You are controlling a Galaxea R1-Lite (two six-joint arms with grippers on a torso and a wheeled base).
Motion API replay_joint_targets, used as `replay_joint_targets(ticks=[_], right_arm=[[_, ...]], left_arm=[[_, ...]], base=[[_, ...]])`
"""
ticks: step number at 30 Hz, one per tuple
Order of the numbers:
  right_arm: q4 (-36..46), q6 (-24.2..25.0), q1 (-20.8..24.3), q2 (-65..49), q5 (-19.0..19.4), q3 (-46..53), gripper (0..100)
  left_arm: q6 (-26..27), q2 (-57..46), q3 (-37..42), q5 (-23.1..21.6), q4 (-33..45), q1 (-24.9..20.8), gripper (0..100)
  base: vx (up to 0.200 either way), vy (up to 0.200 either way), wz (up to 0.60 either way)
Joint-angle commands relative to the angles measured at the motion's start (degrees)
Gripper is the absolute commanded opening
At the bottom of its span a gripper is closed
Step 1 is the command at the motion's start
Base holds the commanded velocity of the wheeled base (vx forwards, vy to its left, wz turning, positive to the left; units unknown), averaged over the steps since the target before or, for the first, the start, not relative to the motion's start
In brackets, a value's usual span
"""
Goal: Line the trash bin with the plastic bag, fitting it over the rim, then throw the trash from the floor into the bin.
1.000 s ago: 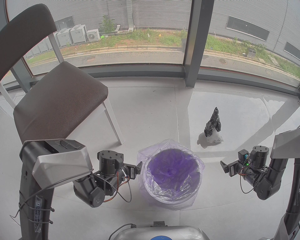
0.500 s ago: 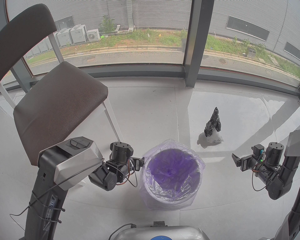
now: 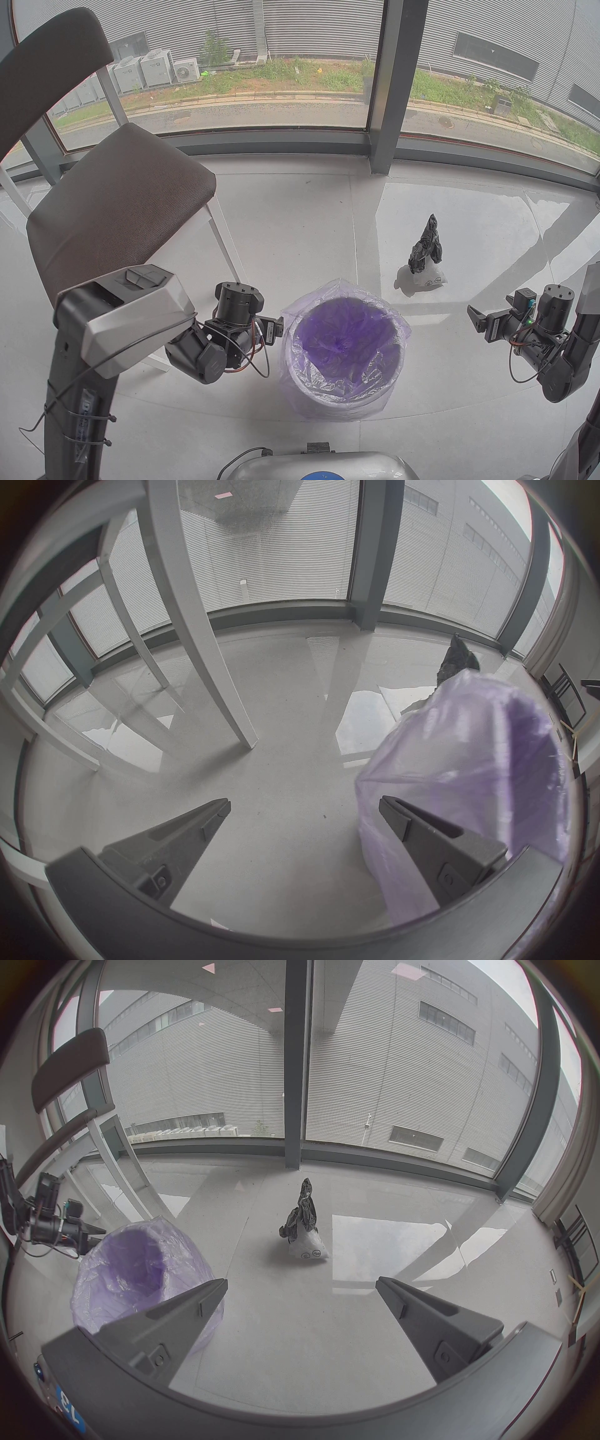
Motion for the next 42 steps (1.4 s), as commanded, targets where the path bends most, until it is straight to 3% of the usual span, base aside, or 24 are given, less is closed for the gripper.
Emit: replay_joint_targets(ticks=[1,6,11,22,28,33,42], right_arm=[[-0.93,-0.22,0.25,-1.79,-0.02,-0.42,100],[-0.93,-2.24,0.16,-1.62,-0.37,0.02,100],[-0.93,-4.79,0.25,-1.62,-0.81,-0.86,100],[-1.02,-5.67,-1.77,-1.53,-0.9,-2.62,100],[-1.02,-6.98,-4.5,-1.62,-0.9,-4.02,100],[-1.02,-7.42,-4.41,-1.62,-0.99,-4.46,100],[-1.02,-8.13,-2.83,-4.61,-1.78,-3.58,100]], left_arm=[[0.05,-12.56,10.4,1.37,-1.5,-1.3,100],[-0.04,-16.25,16.82,4.62,-6.33,-2.0,100],[0.14,-17.74,23.32,5.06,-13.27,-2.88,100],[-0.74,-17.21,29.21,5.24,-21.45,-5.78,100],[-1.44,-16.25,31.32,7.96,-24.52,-7.8,100],[-0.74,-18.53,34.66,7.43,-30.76,-7.89,100],[0.67,-23.98,42.22,3.57,-38.41,-13.6,100]], base=[[0.0,0.0,0.0],[0.0,0.0,0.0],[0.0,0.0,0.0],[0.0,0.0,0.0],[0.0,0.0,0.0],[0.0,0.0,0.0],[0.0,0.0,0.0]])
